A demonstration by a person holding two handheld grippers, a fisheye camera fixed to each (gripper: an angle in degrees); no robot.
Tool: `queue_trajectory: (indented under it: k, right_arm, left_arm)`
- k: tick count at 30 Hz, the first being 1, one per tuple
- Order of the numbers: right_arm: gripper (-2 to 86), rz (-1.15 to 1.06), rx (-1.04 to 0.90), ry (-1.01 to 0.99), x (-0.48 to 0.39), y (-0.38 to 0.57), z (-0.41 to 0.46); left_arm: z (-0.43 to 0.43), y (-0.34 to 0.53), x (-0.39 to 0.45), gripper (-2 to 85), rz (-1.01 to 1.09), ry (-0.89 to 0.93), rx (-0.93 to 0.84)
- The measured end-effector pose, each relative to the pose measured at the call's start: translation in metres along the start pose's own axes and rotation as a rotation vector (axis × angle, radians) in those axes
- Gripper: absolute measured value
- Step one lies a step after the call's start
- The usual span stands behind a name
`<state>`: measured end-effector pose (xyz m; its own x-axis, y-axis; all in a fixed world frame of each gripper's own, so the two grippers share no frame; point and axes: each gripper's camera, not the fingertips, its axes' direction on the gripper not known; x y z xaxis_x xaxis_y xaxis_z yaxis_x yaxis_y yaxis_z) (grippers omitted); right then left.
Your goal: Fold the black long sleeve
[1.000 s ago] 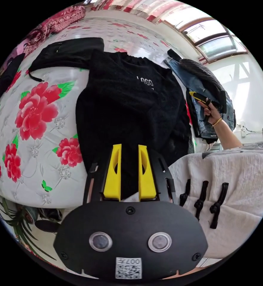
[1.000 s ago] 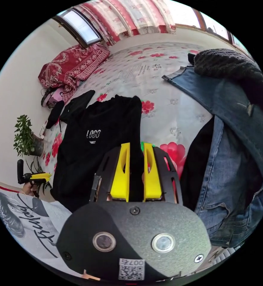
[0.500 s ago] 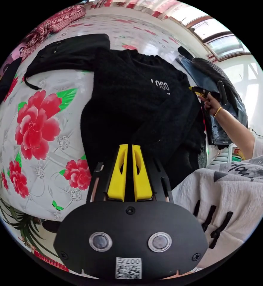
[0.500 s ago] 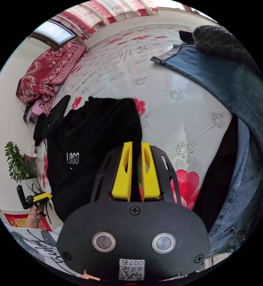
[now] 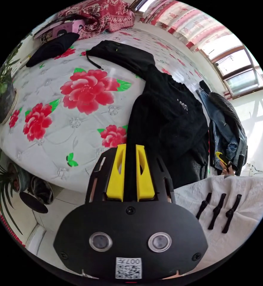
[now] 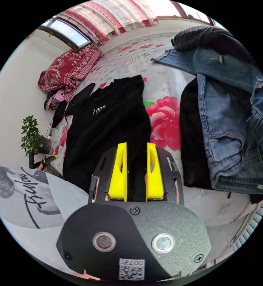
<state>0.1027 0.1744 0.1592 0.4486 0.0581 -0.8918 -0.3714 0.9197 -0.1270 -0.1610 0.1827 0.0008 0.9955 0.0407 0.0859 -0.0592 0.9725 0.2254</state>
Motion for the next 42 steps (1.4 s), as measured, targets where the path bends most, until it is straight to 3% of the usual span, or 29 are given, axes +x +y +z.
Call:
queue_trajectory:
  k: [6, 12, 17, 19, 22, 24, 25, 27, 29, 33, 38, 42]
  right_arm:
    - [8.8, 0.148, -0.155, -0.013, 0.036, 0.108, -0.011]
    - [7.7, 0.127, -0.270, -0.036, 0.031, 0.138, 0.014]
    - [3.2, -0.008, -0.333, 0.082, 0.005, 0.133, 0.033]
    - [2.0, -0.047, -0.327, 0.064, 0.005, 0.128, 0.027]
    - [1.1, -0.104, -0.264, -0.100, 0.011, 0.110, 0.001]
    - [1.0, -0.081, -0.098, -0.298, 0.022, 0.080, -0.032]
    - [1.1, -0.066, -0.043, -0.335, 0.025, 0.071, -0.040]
    - [1.8, 0.005, 0.160, -0.433, 0.040, 0.032, -0.062]
    - [2.9, 0.086, 0.243, -0.453, 0.049, 0.005, -0.063]
    - [6.2, 0.151, 0.252, -0.356, 0.053, -0.024, -0.054]
    - [8.0, 0.066, 0.135, -0.144, 0.051, -0.007, -0.038]
    - [8.4, 0.062, 0.023, -0.048, 0.061, 0.005, -0.015]
  left_arm:
    - [-0.010, 0.088, -0.029, 8.7, -0.012, 0.046, -0.099]
    - [0.025, 0.104, -0.009, 10.0, 0.056, 0.155, -0.266]
    - [0.052, 0.092, 0.004, 1.1, 0.153, -0.014, -0.413]
    - [0.040, 0.087, -0.002, 0.0, 0.176, 0.073, -0.411]
    - [-0.002, 0.069, -0.008, -0.5, 0.213, 0.354, -0.316]
    - [-0.036, 0.035, -0.015, -0.4, 0.212, 0.579, -0.208]
    - [-0.045, 0.024, -0.017, -0.3, 0.209, 0.592, -0.163]
    - [-0.065, -0.021, -0.031, 0.6, 0.127, 0.585, 0.001]
    - [-0.064, -0.050, -0.045, 2.6, 0.011, 0.583, 0.079]
    - [-0.071, -0.067, -0.062, 7.9, -0.156, 0.513, 0.198]
    - [-0.075, -0.038, -0.052, 9.1, -0.057, 0.280, 0.171]
    - [-0.051, -0.022, -0.052, 10.2, -0.047, 0.234, 0.045]
